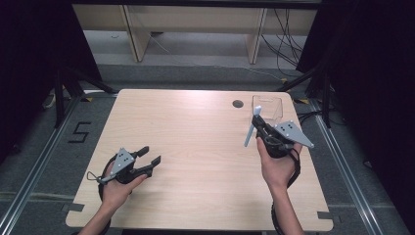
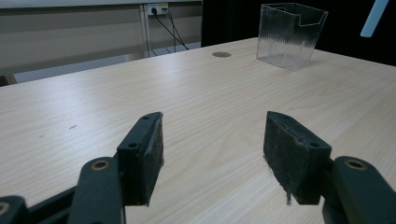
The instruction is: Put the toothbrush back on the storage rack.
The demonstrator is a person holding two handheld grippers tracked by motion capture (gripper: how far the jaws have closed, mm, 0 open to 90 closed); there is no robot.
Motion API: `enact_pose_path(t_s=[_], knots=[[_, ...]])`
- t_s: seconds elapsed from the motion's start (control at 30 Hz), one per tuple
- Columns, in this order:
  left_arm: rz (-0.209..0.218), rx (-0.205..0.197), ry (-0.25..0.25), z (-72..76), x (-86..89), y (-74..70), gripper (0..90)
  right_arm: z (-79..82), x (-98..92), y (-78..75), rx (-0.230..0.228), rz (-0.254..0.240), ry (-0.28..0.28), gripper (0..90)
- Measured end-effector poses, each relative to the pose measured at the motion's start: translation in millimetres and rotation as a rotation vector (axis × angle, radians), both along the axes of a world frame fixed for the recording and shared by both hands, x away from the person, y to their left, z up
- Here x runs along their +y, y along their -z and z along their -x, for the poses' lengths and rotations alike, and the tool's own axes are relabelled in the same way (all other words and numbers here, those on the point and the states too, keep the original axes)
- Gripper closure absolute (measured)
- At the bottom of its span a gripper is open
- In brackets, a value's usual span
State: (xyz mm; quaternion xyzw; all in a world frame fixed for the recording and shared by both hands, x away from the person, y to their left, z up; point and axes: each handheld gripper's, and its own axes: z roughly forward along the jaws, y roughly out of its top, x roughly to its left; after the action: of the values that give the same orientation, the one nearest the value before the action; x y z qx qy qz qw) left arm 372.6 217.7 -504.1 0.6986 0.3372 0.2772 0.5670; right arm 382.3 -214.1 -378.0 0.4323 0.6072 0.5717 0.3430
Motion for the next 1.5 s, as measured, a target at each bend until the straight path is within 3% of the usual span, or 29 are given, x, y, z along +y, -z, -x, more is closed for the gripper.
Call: enact_pose_path(t_s=[0.17,0.2,0.37,0.4,0.5,0.67,1.23,1.5], knots=[[0.002,-0.008,0.005,-0.8,-0.2,1.3,37.8,-2.2,-5.5,0.5,0.009,0.003,0.026,86.1],[0.026,0.0,0.004,-0.4,-1.6,2.5,37.8,-3.8,-6.6,1.0,0.002,0.002,0.025,86.1],[0.026,-0.003,0.005,-0.6,-1.2,3.0,37.8,-6.7,-13.3,0.7,-0.004,0.001,0.047,86.1],[0.004,0.005,-0.002,0.3,0.0,2.0,37.8,-7.6,-14.6,0.7,-0.01,0.002,0.06,86.1],[0.004,0.003,-0.001,0.1,-0.2,2.3,37.8,-8.6,-18.9,-1.0,0.006,0.0,0.076,86.1],[0.006,0.005,-0.001,0.2,-0.5,2.8,37.7,-13.9,-28.4,-3.5,-0.019,0.01,0.095,86.1],[0.007,0.005,-0.001,-0.3,-0.4,3.2,37.7,-28.7,-48.1,-4.8,-0.006,-0.007,0.173,86.0],[0.008,0.005,-0.002,-0.5,0.0,3.3,37.7,-35.7,-54.4,-7.3,-0.012,0.007,0.196,86.1]])
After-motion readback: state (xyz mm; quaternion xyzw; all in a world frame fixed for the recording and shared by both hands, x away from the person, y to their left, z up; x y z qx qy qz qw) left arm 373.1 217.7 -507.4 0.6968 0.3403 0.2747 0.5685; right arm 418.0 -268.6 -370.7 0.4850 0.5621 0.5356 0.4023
